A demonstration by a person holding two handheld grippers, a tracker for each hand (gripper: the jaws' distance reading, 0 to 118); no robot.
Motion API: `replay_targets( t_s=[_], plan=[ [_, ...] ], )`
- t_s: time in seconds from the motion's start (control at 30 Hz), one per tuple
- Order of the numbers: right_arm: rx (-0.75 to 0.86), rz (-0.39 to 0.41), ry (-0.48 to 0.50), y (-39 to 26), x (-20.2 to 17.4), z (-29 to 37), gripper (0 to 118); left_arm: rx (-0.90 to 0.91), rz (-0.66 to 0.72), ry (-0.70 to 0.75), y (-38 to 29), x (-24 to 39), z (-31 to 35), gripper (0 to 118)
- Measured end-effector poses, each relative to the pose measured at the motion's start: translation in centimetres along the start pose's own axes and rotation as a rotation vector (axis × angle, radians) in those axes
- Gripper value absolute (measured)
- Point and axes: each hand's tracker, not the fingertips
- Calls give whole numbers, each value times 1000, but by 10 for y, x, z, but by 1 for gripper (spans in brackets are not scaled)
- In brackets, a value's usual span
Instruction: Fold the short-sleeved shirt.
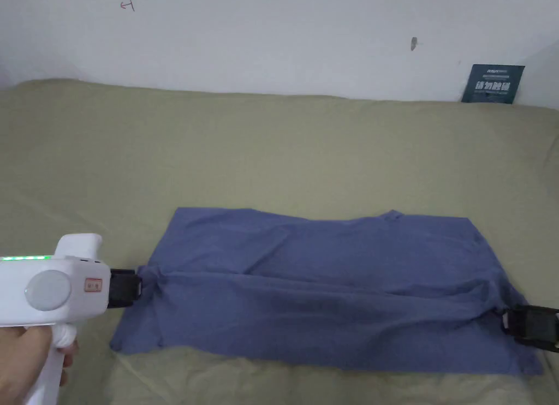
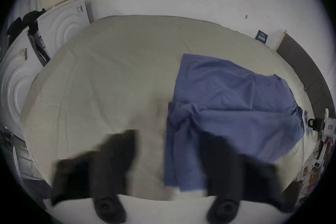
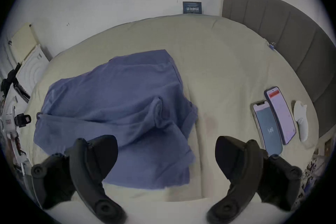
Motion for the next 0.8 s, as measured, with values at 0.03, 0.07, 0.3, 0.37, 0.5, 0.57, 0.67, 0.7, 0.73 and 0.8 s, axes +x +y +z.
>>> replay_targets(
  t_s=[0.03,0.07,0.3,0.37,0.5,0.57,0.67,0.7,0.73,0.8],
  plan=[
    [9,17,-9,-6,3,6,0,-7,-15,6,-5,1,3,0],
    [9,31,-24,-12,2,8,0,-17,-18,-3,-12,3,5,0],
    [-1,49,2,-33,8,17,0,-79,-51,-81,-28,8,2,83],
    [-5,41,9,-35,11,16,0,-85,-61,-57,-30,15,-7,115],
    [-20,45,14,-41,6,13,0,-122,-55,-53,-30,22,-27,115],
    [-33,53,16,-42,5,10,0,-131,-54,-38,-30,26,-34,110],
    [-32,55,22,-43,5,10,0,-120,-76,-13,-32,28,-35,23],
    [-30,47,40,-42,14,0,0,-95,-57,-44,-32,29,-31,6],
    [-13,43,55,-41,17,0,14,-101,-66,-40,-31,33,-30,6],
    [2,43,52,-38,17,-2,99,-95,-107,-26,-31,38,-28,6]
  ],
)
